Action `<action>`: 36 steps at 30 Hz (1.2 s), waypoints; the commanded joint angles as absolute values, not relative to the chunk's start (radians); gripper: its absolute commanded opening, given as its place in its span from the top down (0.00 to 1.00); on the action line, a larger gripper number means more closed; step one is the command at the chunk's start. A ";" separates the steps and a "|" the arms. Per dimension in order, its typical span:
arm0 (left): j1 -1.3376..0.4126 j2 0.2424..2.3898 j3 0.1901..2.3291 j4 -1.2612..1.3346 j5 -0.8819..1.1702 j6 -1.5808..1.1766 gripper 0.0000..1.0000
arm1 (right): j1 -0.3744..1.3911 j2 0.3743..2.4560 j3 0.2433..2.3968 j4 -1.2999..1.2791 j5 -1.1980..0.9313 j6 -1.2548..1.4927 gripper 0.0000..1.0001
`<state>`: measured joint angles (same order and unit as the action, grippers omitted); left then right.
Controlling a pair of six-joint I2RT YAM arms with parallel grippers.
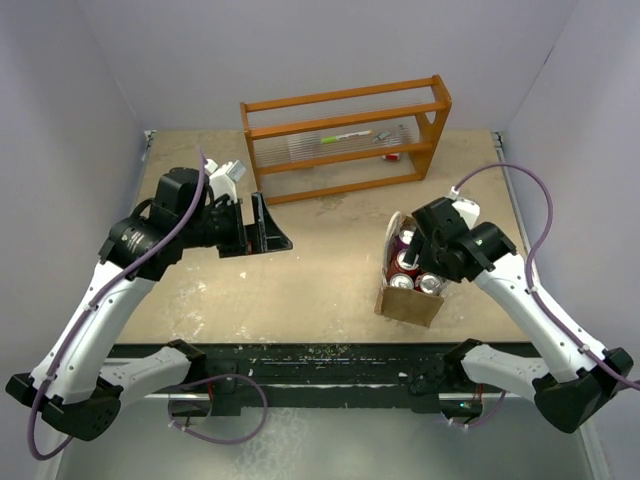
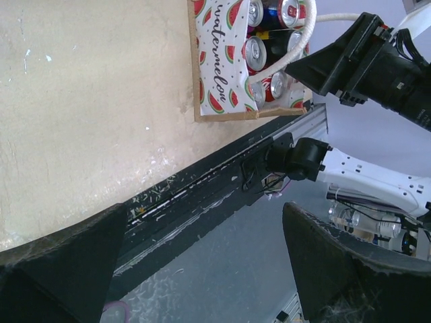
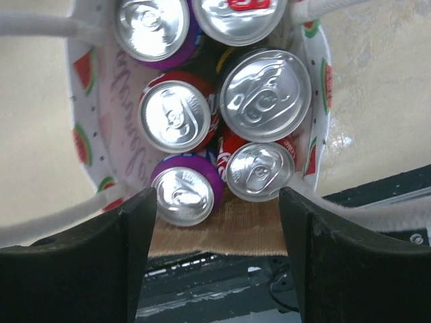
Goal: Take the beverage out of the canvas bag
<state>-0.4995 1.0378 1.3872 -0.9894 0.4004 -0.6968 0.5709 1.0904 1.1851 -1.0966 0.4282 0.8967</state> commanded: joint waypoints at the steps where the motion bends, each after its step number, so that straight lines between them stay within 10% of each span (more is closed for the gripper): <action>1: -0.495 1.065 1.404 -0.963 0.405 -0.690 0.01 | 0.505 1.059 1.108 -1.011 0.434 0.994 0.25; 36: -0.495 1.194 1.462 -0.928 0.393 -0.656 0.01 | 0.341 1.202 0.970 -0.774 0.499 0.905 0.23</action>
